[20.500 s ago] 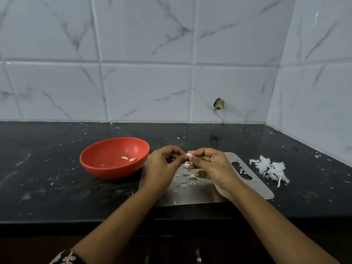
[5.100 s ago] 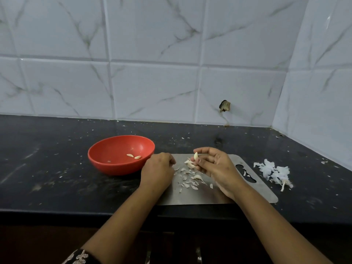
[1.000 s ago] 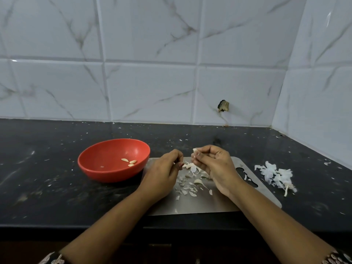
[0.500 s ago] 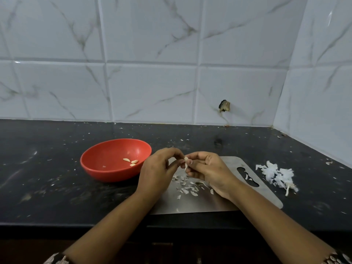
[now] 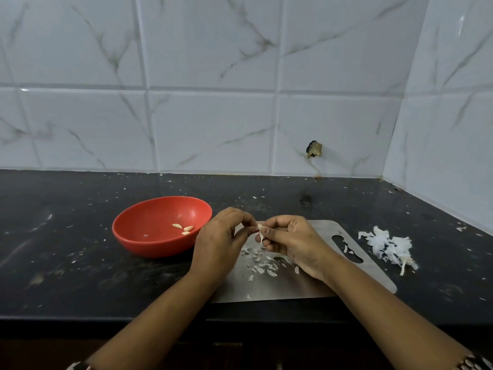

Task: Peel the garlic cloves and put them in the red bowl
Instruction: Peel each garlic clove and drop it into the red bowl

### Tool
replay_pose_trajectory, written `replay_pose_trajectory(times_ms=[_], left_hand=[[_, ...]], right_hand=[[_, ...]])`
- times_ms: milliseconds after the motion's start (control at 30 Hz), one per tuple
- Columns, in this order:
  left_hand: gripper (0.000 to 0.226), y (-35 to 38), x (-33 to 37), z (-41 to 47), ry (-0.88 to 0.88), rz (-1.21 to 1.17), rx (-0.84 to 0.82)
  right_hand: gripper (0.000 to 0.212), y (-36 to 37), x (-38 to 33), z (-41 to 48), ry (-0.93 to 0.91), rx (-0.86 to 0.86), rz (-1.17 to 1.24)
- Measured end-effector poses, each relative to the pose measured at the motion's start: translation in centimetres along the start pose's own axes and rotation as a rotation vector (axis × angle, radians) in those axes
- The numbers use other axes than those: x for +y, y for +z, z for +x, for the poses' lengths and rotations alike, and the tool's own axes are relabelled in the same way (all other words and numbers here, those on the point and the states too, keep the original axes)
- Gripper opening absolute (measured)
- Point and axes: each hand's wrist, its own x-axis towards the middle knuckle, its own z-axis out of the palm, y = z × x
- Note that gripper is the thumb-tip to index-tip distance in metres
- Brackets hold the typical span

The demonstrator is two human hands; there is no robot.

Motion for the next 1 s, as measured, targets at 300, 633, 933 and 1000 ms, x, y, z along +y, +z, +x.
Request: replay_pose_trajectory(times_ms=[300,633,933,1000], left_hand=[[0.01,0.15,-0.03,-0.03,0.015,0.065,-0.015],[0.006,0.51,-0.53,-0.03,0.062,0.099,-0.155],[0.011,0.86,0.11,0.0,0.055,0.179,-0.224],[0.012,0.78,-0.04,-0.02,0.039,0.153,-0.209]], right_hand=[[0.022,0.02,0.11,-0.02,0.012,0.02,-0.022],[0.007,0.27,0.08,-0.1,0.031,0.017,-0.041],[0.011,0.33,0.13,0.37,-0.003,0.116,-0.019],[0.012,-0.19,-0.08,0.6,-0.015,0.203,0.069]])
